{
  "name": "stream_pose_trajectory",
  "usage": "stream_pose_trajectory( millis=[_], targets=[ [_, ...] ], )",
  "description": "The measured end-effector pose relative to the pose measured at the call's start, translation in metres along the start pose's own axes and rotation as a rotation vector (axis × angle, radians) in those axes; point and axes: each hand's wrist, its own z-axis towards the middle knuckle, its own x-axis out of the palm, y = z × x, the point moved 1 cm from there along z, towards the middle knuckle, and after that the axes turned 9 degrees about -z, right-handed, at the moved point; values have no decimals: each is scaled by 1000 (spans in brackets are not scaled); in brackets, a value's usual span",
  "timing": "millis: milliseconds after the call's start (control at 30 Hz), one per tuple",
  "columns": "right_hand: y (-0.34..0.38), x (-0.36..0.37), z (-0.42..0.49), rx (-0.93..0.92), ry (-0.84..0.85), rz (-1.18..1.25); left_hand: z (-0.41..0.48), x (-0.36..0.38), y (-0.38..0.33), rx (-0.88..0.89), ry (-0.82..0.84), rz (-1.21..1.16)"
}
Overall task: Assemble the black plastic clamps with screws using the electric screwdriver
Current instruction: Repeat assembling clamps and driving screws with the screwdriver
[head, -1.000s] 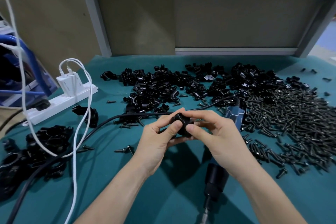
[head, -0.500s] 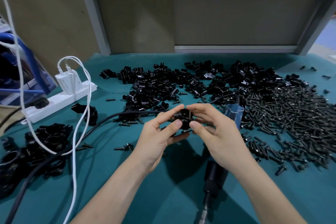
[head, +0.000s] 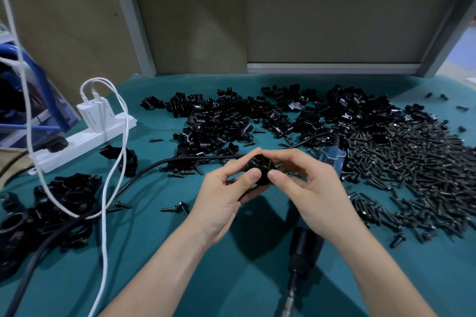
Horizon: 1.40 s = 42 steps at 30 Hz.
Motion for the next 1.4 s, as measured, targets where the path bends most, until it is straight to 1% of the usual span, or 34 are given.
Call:
stream_pose_trajectory(
  millis=[167, 333, 400, 433, 500, 533, 567, 600, 667, 733, 800, 833, 867, 900, 967, 1000, 1033, 1067, 1167, 1300, 1400],
  targets=[
    [1, -2, 0, -2, 1, -10, -1, 1, 1, 8, 19, 16],
    [7, -1, 1, -6, 8, -69, -1, -2, 2, 3, -14, 7],
    [11, -21, 3, -7, -94, -111, 0, -2, 2, -6, -42, -1],
    [12, -39, 4, 17, -198, -130, 1, -2, 3, -15, -55, 1],
    [7, -82, 2, 118, -415, -197, 1, -4, 4, -30, -76, 3],
    [1, -102, 0, 191, -461, -297, 2, -4, 5, -40, -82, 4],
    [-8, -117, -2, 280, -435, -436, 2, -5, 6, -54, -82, 10],
    [-19, -127, -4, 369, -347, -579, 2, -5, 7, -69, -79, 18],
    [-42, -134, -9, 482, -108, -816, 2, -5, 11, -98, -74, 27],
    [-58, -130, -18, 484, 27, -948, 1, -5, 13, -116, -61, 26],
    [-70, -130, -26, 467, 86, -986, 2, -6, 13, -123, -48, 29],
    [-74, -131, -28, 468, 80, -998, 2, -7, 13, -125, -49, 28],
    [-76, -133, -29, 473, 32, -1004, 2, -7, 13, -128, -52, 25],
    [-78, -138, -29, 473, -58, -992, 3, -8, 13, -133, -53, 21],
    [-77, -148, -27, 458, -293, -946, 2, -7, 16, -150, -36, 21],
    [-76, -154, -25, 457, -384, -937, 1, -6, 18, -161, -20, 28],
    [-76, -160, -22, 469, -429, -942, 0, -4, 19, -172, -1, 39],
    [-78, -165, -20, 492, -429, -952, -2, -2, 21, -184, 18, 53],
    [-82, -169, -15, 532, -345, -947, -5, 1, 25, -213, 46, 71],
    [-82, -156, -7, 438, -250, -957, -4, -1, 27, -251, 44, 61],
    [-85, -142, 3, 459, -142, -946, -4, -2, 28, -252, 39, 63]
  ],
)
